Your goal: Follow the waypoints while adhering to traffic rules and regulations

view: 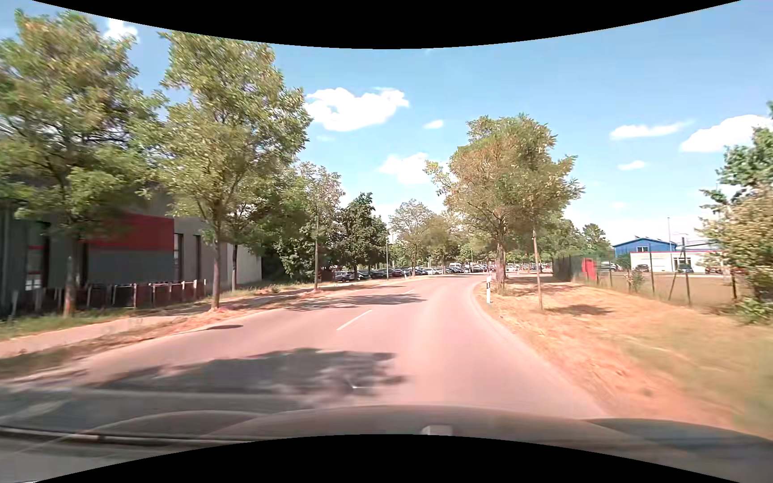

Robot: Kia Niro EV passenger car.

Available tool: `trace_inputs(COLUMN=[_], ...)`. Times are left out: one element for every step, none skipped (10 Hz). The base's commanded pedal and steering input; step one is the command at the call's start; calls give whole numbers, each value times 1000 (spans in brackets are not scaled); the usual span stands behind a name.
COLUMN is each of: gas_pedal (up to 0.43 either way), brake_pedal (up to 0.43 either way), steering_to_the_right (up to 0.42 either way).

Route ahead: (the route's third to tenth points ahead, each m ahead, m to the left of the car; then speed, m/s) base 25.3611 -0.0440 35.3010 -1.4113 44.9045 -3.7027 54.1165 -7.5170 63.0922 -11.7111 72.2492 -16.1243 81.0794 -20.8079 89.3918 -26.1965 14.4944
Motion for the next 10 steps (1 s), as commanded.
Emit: trace_inputs(gas_pedal=[150,150,150,150,150,150,150,150,150,150], brake_pedal=[0,0,0,0,0,0,0,0,0,0], steering_to_the_right=[32,33,33,34,34,34,34,34,34,34])
